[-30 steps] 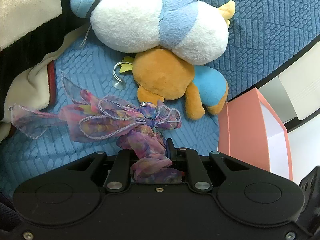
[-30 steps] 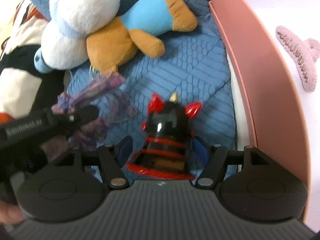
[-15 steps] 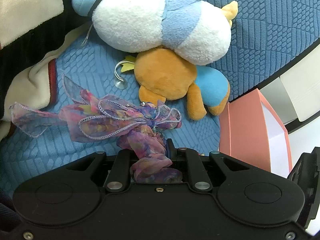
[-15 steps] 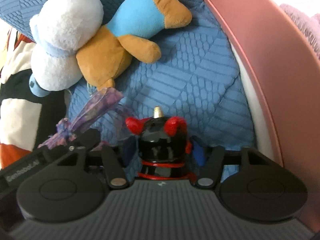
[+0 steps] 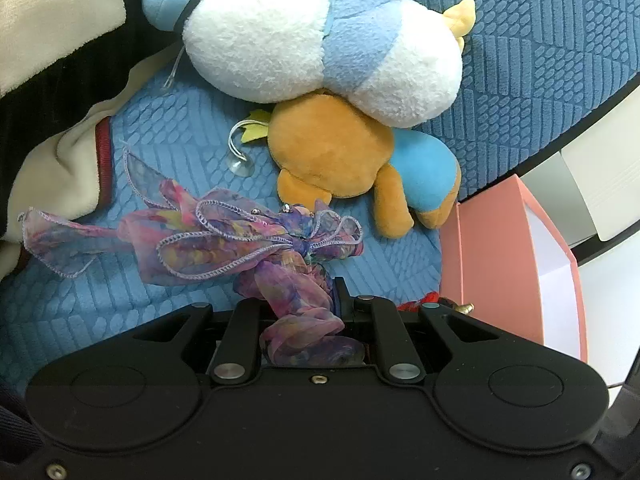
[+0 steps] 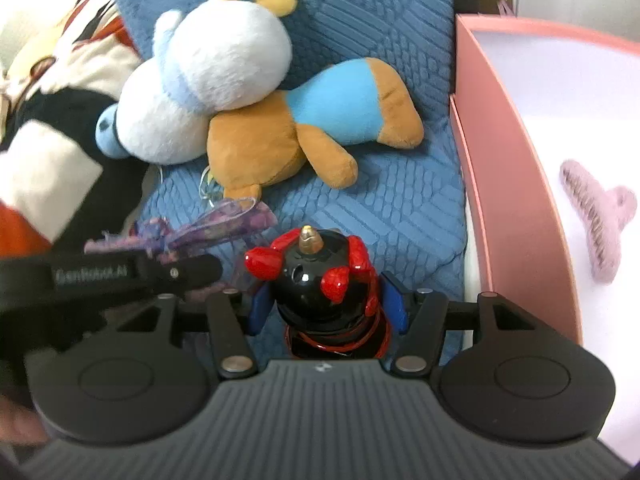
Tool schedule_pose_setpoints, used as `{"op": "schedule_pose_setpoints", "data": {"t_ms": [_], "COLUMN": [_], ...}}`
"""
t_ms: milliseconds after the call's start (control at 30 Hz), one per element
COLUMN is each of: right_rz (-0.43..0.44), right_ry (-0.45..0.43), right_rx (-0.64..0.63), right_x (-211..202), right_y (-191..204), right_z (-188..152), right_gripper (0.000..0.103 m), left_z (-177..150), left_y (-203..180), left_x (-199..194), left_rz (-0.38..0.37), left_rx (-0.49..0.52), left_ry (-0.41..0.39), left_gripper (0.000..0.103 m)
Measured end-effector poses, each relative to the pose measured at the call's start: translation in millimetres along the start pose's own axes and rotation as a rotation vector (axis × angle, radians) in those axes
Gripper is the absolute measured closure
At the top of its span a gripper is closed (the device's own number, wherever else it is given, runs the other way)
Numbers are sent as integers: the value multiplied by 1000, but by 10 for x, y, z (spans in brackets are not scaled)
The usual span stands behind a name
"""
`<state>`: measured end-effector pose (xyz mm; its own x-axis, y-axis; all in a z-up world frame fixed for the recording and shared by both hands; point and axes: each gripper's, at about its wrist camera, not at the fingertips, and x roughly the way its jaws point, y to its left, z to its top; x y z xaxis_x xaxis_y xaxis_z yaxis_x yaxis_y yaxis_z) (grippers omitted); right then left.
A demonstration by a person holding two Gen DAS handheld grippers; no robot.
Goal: Organize objects
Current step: 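Hold the lion in the right gripper and bring it beside the left gripper's tulle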
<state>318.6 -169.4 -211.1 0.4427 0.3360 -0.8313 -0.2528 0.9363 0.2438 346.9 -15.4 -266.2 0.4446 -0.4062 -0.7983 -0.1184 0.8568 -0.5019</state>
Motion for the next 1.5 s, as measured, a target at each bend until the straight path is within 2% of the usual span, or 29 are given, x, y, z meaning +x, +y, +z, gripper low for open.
{"op": "schedule_pose_setpoints", "data": {"t_ms": [233,333,500,700,767,933,1100,1267,1333,1433,1500], "right_rz": [-67,-82,-53,-67,-55,-29,6,25,38,44,53], "right_ry": [-29,-41,-49,-47,-49,-58,-68,-84,-92,-107,-122], "right_rx": [-110,-95,-44,-54,-58,-60,-88,-101,-96,-94,-82], "right_x": [8,89,212,170,109,-96,-328,-571,-677,-838,-958], "right_y": [90,46,-60,-22,-12,58,125,132,125,112,97], "right_z": [-140,-195,-264,-301,-301,-284,-224,-132,-79,5,74], "right_gripper": [43,41,42,42,42,42,42,42,42,42,42], "left_z": [-13,-20,-30,-92,-124,-209,-239,-196,-173,-144,-113], "left_y": [-6,-14,-26,-90,-117,-160,-101,-74,-117,-200,-306], "left_x": [11,16,17,-9,-22,-97,-293,-499,-593,-719,-823], "left_rz": [3,3,3,11,28,16,1,-42,-51,-97,-94], "left_rx": [4,7,12,49,73,98,61,22,30,35,70], "left_ry": [3,3,3,0,-1,6,-28,-42,-52,-26,-27], "left_gripper": [89,89,89,89,89,88,88,89,89,89,89]}}
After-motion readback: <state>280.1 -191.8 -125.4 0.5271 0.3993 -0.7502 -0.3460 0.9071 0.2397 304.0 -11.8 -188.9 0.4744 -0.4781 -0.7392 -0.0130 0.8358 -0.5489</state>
